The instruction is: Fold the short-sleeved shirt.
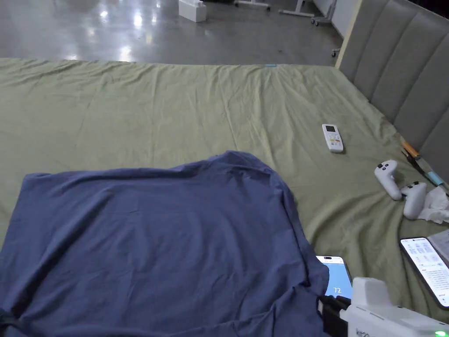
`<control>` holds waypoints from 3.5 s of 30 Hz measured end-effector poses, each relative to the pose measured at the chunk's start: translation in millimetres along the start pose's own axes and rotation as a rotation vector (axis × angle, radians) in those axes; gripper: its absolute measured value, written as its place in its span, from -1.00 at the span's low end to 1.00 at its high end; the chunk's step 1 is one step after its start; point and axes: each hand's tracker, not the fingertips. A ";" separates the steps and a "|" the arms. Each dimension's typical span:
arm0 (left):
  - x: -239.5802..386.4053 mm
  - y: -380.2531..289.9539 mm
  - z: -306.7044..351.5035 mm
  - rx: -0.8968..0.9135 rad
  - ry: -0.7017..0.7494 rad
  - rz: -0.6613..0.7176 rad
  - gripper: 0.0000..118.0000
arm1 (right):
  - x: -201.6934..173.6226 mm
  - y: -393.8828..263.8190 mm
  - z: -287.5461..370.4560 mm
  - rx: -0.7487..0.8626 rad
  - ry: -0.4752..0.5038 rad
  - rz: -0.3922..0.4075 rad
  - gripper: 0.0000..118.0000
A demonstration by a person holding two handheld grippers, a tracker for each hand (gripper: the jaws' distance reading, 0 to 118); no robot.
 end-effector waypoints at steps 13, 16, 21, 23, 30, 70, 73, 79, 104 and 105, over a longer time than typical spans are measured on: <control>-10.8 74.8 -19.1 0.136 -0.008 0.008 -0.91 | -12.7 95.1 -17.1 0.158 0.102 -0.029 -0.94; -11.7 82.6 -33.0 0.115 0.012 -0.012 -0.91 | -23.3 110.1 -33.3 0.131 0.097 -0.038 -0.94; -17.1 44.6 -26.3 0.047 0.022 -0.059 -0.70 | -29.5 89.6 -25.1 0.127 0.118 -0.042 -0.94; -32.2 27.4 -32.4 -0.049 0.065 -0.053 0.09 | -26.5 80.2 -20.9 0.122 0.120 -0.045 -0.94; -67.0 -33.4 -43.8 -0.250 0.130 0.107 0.48 | -20.3 69.0 3.6 0.135 0.104 -0.059 -0.94; -13.6 147.6 -158.1 -0.047 0.015 0.104 -0.90 | -8.7 163.2 -122.1 0.106 0.060 -0.077 -0.94; -10.8 143.4 -182.1 -0.050 0.059 0.113 -0.89 | -7.1 163.3 -155.3 0.062 0.033 -0.058 -0.93; -29.7 127.0 -194.4 -0.086 0.112 0.156 0.72 | 0.8 149.9 -179.6 -0.029 0.023 -0.036 0.42; 106.1 51.5 150.3 0.715 0.069 -0.376 -0.88 | -117.2 63.4 140.2 0.700 0.070 0.297 -0.97; 106.3 46.8 152.7 0.739 0.067 -0.383 -1.00 | -117.3 61.7 140.5 0.694 0.071 0.300 -1.00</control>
